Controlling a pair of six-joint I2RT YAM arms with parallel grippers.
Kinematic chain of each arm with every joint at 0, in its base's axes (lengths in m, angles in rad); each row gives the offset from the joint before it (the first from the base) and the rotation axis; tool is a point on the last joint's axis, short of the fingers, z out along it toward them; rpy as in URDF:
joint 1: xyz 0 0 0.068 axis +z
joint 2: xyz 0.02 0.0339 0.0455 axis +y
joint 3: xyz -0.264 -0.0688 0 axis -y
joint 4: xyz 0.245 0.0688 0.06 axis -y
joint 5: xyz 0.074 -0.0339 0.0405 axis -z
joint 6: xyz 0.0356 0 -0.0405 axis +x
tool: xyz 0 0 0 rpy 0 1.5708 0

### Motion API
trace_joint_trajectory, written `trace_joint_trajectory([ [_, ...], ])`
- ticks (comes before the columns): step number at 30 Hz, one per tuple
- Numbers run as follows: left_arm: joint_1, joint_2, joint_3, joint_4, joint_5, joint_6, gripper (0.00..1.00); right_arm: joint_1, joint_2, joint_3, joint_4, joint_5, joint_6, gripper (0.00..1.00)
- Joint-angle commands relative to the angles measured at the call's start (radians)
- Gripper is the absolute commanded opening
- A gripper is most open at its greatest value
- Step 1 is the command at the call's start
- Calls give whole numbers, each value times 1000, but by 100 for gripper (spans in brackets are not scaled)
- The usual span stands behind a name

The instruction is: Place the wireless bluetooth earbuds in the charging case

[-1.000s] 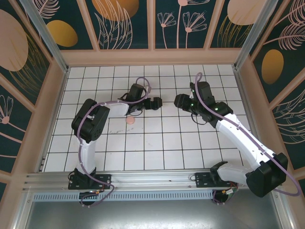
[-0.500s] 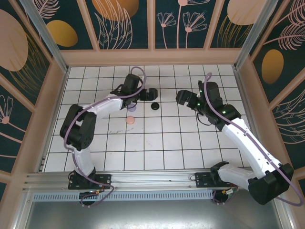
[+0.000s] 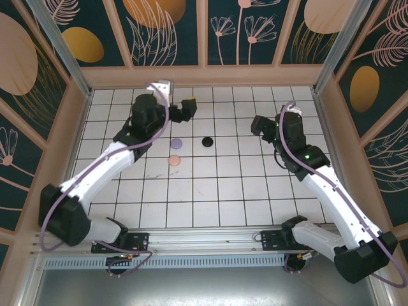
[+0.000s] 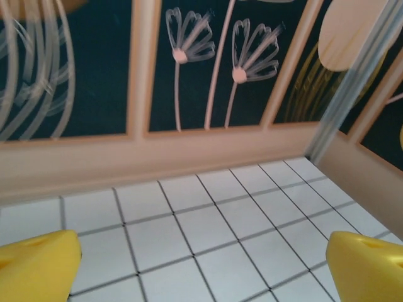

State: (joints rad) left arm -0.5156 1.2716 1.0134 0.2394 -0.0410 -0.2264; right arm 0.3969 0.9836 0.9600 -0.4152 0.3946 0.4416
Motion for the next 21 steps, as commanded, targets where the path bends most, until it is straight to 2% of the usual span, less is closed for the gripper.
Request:
trace_joint_trajectory([
  [1,5,-95,-124,136,-126,126,99,-60,-33,-101,178,161,-84,99],
  [5,5,-217,-281,203,-228,240,99,-154,-28,-274,409,165,-101,99],
  [9,28,-314,-435,278,-328,337,99,-203,38,-421,651,135,-220,99],
  [16,223,-410,-661,398,-297,302,99,-258,211,-589,1005,122,-321,99],
  [21,304,-303,-844,731,-280,272,99,-265,343,-652,1245,122,-361,99],
])
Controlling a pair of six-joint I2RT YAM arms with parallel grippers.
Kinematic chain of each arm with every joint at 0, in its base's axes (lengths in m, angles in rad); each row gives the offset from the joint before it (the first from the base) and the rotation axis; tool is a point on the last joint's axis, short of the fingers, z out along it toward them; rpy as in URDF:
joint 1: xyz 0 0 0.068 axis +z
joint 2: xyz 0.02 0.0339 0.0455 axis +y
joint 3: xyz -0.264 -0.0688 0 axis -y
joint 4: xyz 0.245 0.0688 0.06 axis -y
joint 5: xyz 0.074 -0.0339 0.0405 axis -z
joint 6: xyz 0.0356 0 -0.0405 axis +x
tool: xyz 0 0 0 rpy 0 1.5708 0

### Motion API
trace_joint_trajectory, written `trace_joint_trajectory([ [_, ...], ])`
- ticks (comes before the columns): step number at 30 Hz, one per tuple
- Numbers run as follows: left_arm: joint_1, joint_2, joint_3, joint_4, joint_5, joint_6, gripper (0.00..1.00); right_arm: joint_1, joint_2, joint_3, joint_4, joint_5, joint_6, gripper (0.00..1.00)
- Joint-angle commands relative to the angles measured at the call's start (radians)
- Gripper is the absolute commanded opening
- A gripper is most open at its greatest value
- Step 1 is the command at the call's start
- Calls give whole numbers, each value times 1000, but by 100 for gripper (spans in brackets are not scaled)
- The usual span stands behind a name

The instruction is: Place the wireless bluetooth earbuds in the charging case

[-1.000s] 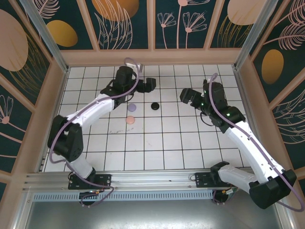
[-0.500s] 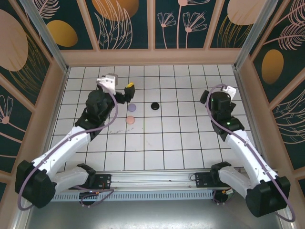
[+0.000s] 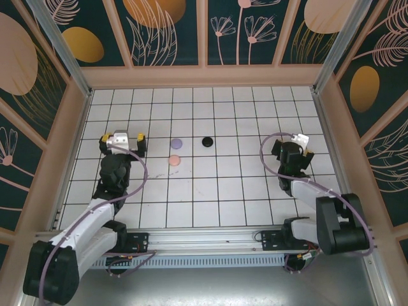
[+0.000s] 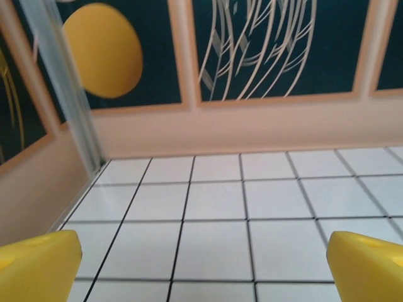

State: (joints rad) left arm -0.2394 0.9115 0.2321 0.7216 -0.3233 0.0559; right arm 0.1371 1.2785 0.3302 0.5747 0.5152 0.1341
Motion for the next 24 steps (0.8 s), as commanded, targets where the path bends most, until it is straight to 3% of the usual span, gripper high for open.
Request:
trace_joint_trajectory([
  [1,34,89,-88,313,4,-11,99,-7,70,-35,299,-3,-69,99],
  [9,115,432,-136,652,91,-40,99,-35,125,-88,551,-137,-152,99],
  [14,171,537,-101,679,188,-61,99,-100,185,-189,789,-271,-109,99],
  [17,191,611,-101,762,229,-70,99,-119,235,-190,827,-375,-125,99],
  [18,197,607,-84,721,244,-74,99,-122,271,-192,883,-386,-135,99],
  [22,238,608,-10,580,326,-94,99,-177,257,-91,650,-522,-106,99],
  [24,259,613,4,556,335,-120,99,-182,259,-94,659,-529,-106,99],
])
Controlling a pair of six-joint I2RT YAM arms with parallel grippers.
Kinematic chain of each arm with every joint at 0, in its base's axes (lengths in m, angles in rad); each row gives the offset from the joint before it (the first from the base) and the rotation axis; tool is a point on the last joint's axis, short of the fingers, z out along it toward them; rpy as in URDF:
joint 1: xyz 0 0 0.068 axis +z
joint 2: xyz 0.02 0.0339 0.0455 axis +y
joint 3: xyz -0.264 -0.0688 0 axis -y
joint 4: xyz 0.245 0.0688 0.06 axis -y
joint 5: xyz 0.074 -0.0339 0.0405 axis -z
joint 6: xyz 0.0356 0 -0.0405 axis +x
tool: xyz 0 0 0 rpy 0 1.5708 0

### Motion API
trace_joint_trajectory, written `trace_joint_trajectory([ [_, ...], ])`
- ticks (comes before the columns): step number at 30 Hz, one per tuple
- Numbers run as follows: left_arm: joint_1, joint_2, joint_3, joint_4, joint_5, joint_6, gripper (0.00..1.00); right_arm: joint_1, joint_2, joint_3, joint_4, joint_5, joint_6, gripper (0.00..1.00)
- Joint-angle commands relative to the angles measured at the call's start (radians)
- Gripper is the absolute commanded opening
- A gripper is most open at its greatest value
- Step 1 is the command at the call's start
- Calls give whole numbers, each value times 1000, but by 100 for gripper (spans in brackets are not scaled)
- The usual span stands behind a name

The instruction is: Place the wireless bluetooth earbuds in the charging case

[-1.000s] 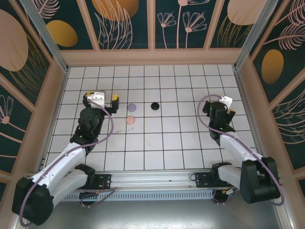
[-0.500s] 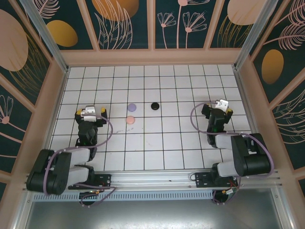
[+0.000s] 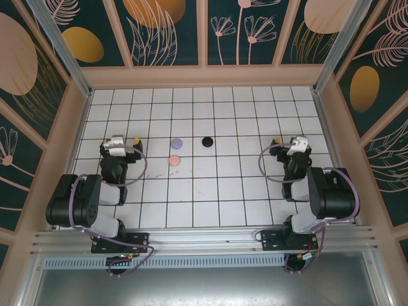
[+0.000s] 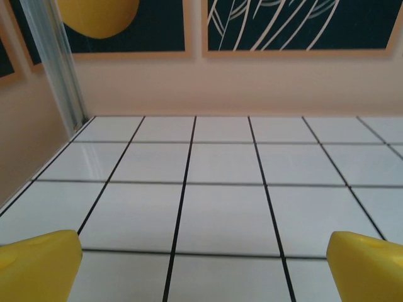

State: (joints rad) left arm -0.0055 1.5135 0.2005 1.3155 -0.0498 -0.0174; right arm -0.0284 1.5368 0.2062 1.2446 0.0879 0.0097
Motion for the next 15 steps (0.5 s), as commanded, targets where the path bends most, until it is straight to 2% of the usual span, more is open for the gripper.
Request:
trace_joint_trajectory([
  [1,25,13,40,-42,44,-53,99,-16,7,27,9,-100,18,99],
  [7,23,7,36,-41,-8,-61,99,0,5,28,4,-69,7,99],
  [15,22,7,34,-39,-5,-63,99,0,3,29,1,-69,7,99],
])
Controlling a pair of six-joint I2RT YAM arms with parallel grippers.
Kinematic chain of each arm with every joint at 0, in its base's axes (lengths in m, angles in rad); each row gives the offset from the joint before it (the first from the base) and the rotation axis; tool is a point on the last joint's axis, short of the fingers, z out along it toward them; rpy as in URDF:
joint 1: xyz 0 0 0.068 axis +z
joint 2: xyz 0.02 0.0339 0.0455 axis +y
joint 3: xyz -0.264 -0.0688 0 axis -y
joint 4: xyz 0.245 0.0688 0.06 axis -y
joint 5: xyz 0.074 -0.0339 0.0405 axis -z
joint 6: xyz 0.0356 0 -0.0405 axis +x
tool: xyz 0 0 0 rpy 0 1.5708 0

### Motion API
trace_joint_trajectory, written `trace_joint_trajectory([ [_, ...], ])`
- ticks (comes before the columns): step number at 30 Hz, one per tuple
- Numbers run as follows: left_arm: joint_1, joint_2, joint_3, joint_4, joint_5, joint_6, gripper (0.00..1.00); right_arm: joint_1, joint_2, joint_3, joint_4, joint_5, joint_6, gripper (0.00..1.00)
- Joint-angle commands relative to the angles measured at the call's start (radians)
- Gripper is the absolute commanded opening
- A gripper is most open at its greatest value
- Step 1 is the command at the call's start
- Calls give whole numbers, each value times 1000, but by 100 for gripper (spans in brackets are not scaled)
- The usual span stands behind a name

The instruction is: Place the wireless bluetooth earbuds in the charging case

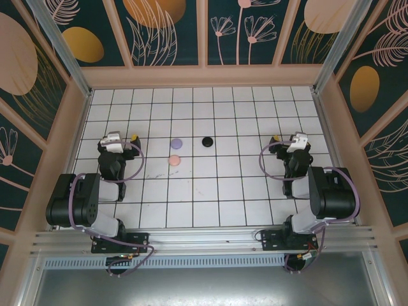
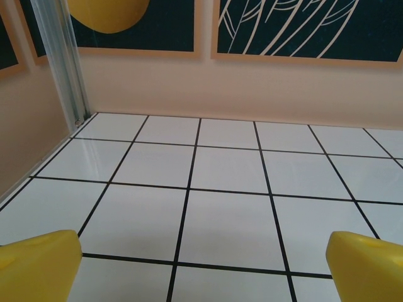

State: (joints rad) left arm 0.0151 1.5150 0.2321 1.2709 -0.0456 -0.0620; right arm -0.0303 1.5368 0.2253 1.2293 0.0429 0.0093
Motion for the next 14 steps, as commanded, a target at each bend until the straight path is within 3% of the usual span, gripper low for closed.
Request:
trace_joint_trajectory([
  [1,1,4,3,4,-10,-18,99,2,2,10,16,-24,8,99],
  [14,2,4,2,5,-10,-19,99,-2,4,12,12,-25,8,99],
])
